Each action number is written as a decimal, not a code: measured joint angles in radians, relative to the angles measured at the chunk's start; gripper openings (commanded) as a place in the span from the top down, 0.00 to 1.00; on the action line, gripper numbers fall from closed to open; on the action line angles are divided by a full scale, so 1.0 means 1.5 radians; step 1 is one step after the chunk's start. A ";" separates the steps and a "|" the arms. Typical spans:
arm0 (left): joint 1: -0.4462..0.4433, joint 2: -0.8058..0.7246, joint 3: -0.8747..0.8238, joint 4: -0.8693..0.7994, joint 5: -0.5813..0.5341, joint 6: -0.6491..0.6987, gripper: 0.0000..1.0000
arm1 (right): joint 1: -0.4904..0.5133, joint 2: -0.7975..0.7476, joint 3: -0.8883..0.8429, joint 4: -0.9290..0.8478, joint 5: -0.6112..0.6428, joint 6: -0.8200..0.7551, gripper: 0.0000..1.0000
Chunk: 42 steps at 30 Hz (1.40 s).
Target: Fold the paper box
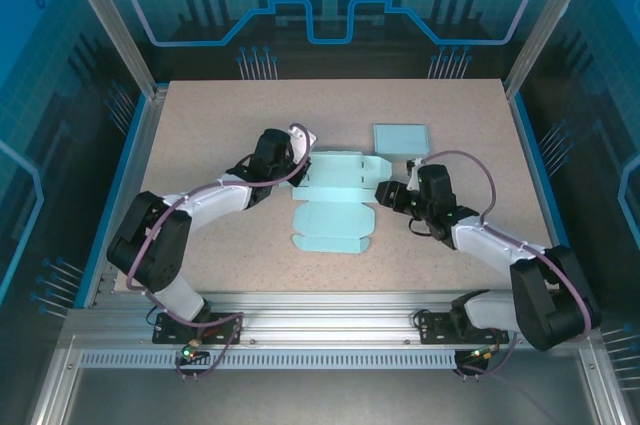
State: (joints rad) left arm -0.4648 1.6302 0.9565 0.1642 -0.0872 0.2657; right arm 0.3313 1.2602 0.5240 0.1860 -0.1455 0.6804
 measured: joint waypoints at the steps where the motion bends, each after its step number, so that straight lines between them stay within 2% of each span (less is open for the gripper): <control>1: 0.000 -0.003 0.000 -0.002 0.003 -0.002 0.90 | 0.001 -0.004 0.004 -0.005 -0.001 -0.005 0.50; 9: 0.000 -0.025 0.005 -0.026 0.009 -0.010 0.90 | 0.006 0.028 0.036 -0.014 0.009 -0.025 0.53; 15: 0.000 -0.025 0.034 -0.068 0.001 -0.022 0.90 | 0.054 0.050 0.035 -0.025 0.047 -0.025 0.52; 24: 0.000 -0.026 0.039 -0.087 -0.002 -0.022 0.90 | 0.128 -0.073 0.035 -0.133 0.159 -0.020 0.50; 30: 0.000 -0.026 0.039 -0.089 -0.002 -0.021 0.90 | 0.138 -0.112 0.035 -0.165 0.179 -0.023 0.51; 33: 0.000 -0.027 0.039 -0.089 -0.001 -0.021 0.90 | 0.138 -0.090 0.042 -0.170 0.170 -0.034 0.52; 39: 0.000 -0.034 0.039 -0.089 -0.001 -0.022 0.90 | 0.142 0.023 0.091 -0.154 0.133 -0.056 0.52; 42: 0.000 -0.036 0.039 -0.089 -0.001 -0.022 0.90 | 0.141 0.064 0.114 -0.148 0.129 -0.065 0.48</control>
State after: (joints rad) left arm -0.4648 1.5768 1.0149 0.0315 -0.0883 0.2333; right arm 0.5426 1.3563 0.6949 -0.0353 0.0486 0.5835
